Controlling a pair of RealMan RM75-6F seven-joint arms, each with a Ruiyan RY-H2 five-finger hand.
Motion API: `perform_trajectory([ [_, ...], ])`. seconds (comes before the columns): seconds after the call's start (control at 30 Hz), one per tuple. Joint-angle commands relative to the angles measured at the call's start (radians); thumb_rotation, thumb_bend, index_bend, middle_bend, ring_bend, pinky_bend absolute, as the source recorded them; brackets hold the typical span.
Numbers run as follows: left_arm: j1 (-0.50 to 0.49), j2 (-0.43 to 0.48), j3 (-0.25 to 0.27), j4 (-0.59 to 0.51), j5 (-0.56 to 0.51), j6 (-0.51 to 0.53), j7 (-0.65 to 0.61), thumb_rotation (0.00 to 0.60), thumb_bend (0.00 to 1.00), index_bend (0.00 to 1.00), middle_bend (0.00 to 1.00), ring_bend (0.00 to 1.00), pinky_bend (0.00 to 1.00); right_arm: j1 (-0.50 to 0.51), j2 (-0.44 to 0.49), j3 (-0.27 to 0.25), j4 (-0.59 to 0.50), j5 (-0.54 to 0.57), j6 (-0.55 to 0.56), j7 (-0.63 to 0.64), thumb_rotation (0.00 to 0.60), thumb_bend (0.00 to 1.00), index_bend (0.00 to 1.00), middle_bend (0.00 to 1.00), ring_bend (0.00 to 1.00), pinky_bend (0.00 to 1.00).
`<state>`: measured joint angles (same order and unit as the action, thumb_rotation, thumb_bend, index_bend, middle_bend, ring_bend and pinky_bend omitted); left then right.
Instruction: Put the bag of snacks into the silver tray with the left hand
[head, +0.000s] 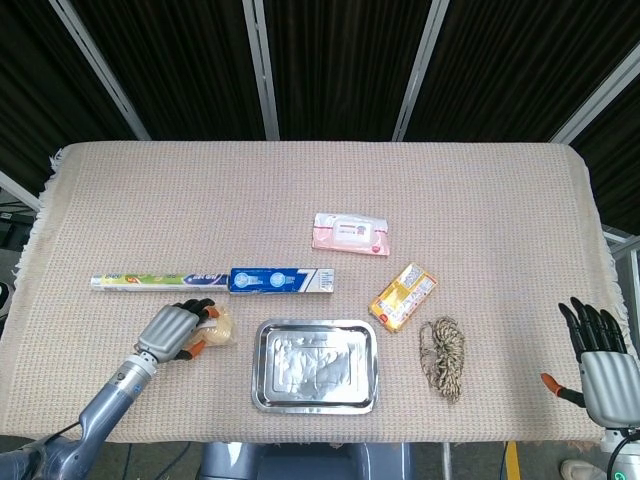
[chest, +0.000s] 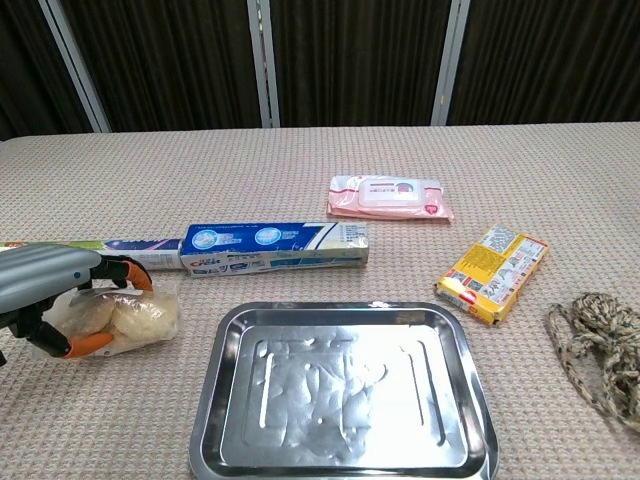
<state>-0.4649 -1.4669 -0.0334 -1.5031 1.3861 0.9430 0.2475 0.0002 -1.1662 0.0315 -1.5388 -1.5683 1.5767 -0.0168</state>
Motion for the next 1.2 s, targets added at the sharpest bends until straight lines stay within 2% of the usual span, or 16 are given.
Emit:
perform_trajectory([
  [0.03, 0.013, 0.002, 0.004, 0.0, 0.063, 0.07, -0.06, 0.6, 0.45, 0.5, 0.17, 0.2, 0.47, 0.0, -0.001, 0.001, 0.001, 0.003, -0.002, 0.001, 0.6, 0.0, 0.0, 0.0, 0.0, 0.0],
  [0.23, 0.008, 0.038, 0.014, -0.056, 0.14, 0.124, -0.108, 0.6, 0.45, 0.49, 0.17, 0.19, 0.47, 0.003, -0.003, 0.0, 0.006, -0.003, -0.004, 0.008, 0.6, 0.0, 0.0, 0.0, 0.0, 0.0],
  [0.43, -0.04, 0.059, 0.016, -0.154, 0.195, 0.094, -0.131, 0.6, 0.44, 0.49, 0.17, 0.19, 0.46, 0.002, -0.003, 0.001, 0.01, -0.007, 0.002, 0.014, 0.6, 0.0, 0.0, 0.0, 0.0, 0.0],
  [0.63, -0.106, -0.007, -0.02, -0.191, 0.215, 0.054, -0.062, 0.6, 0.44, 0.49, 0.17, 0.19, 0.44, -0.002, 0.0, 0.0, 0.009, -0.009, 0.008, 0.016, 0.6, 0.0, 0.0, 0.0, 0.0, 0.0],
  [0.8, -0.161, -0.091, -0.048, -0.189, 0.205, 0.005, -0.016, 0.6, 0.43, 0.41, 0.16, 0.18, 0.36, -0.003, 0.003, 0.0, 0.006, -0.011, 0.01, 0.016, 0.6, 0.0, 0.0, 0.0, 0.0, 0.0],
  [0.83, -0.172, -0.11, -0.053, -0.185, 0.202, -0.006, -0.004, 0.6, 0.38, 0.37, 0.14, 0.17, 0.29, -0.004, 0.003, -0.001, 0.005, -0.012, 0.011, 0.015, 0.6, 0.0, 0.0, 0.0, 0.0, 0.0],
  [0.9, -0.194, -0.148, -0.06, -0.174, 0.19, -0.03, 0.025, 0.6, 0.22, 0.24, 0.11, 0.12, 0.13, -0.008, 0.007, -0.001, 0.002, -0.012, 0.017, 0.012, 0.6, 0.0, 0.0, 0.0, 0.0, 0.0],
  [0.93, -0.204, -0.166, -0.062, -0.173, 0.179, -0.044, 0.04, 0.6, 0.11, 0.15, 0.07, 0.07, 0.05, -0.01, 0.009, -0.001, -0.001, -0.011, 0.02, 0.011, 0.6, 0.0, 0.0, 0.0, 0.0, 0.0],
  [0.97, -0.21, -0.174, -0.06, -0.172, 0.172, -0.055, 0.053, 0.6, 0.04, 0.07, 0.04, 0.03, 0.0, -0.011, 0.01, -0.001, -0.002, -0.011, 0.022, 0.009, 0.6, 0.0, 0.0, 0.0, 0.0, 0.0],
  [1.03, -0.221, -0.184, -0.057, -0.176, 0.164, -0.069, 0.086, 0.6, 0.0, 0.0, 0.0, 0.0, 0.0, -0.015, 0.014, 0.0, -0.006, -0.009, 0.027, 0.007, 0.6, 0.0, 0.0, 0.0, 0.0, 0.0],
  [1.2, -0.211, -0.173, -0.047, -0.202, 0.157, -0.038, 0.113, 0.599, 0.0, 0.0, 0.0, 0.0, 0.0, -0.016, 0.014, 0.0, -0.008, -0.007, 0.026, 0.005, 0.6, 0.0, 0.0, 0.0, 0.0, 0.0],
])
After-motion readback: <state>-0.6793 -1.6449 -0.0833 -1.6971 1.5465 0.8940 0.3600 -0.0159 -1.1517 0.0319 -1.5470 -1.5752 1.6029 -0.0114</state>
